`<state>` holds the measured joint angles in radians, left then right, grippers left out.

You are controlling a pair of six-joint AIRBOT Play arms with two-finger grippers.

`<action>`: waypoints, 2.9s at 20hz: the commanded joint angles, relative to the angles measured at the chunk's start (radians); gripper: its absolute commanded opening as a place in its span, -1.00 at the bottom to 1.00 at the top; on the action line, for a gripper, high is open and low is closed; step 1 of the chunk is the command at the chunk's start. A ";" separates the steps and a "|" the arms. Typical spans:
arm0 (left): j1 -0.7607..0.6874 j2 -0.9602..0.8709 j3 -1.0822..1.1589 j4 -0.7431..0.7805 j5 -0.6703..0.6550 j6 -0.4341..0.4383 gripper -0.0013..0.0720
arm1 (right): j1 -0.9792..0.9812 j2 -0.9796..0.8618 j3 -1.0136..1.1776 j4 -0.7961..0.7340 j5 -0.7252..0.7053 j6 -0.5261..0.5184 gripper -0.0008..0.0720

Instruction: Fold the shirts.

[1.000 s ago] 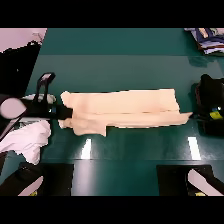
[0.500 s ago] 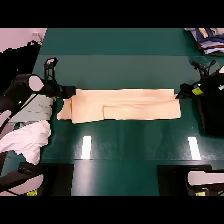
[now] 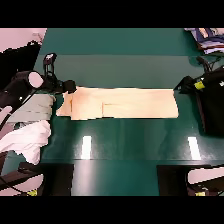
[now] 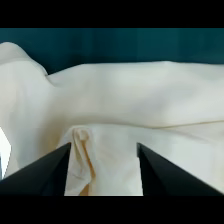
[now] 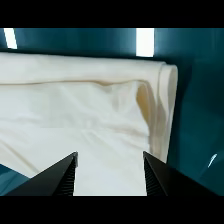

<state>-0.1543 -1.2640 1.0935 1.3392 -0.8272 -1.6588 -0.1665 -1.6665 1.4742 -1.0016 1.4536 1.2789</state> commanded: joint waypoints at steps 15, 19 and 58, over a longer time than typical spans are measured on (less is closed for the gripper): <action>-0.148 -0.093 0.083 -0.198 -0.117 0.096 -0.88 | -0.039 -0.128 -0.258 0.258 -0.023 -0.214 -0.62; -0.253 -0.263 0.229 -0.237 -0.108 0.096 -0.88 | -0.033 -0.035 -0.257 0.259 -0.010 -0.230 -0.92; 0.081 -0.382 0.986 0.001 -0.436 0.089 -0.88 | 0.842 -0.114 0.436 0.455 -0.208 -0.241 -0.76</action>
<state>-0.1772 -1.7348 2.0716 1.2922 -1.2449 -1.5700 0.5858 -1.6711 1.8305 -0.5747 1.3491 1.1141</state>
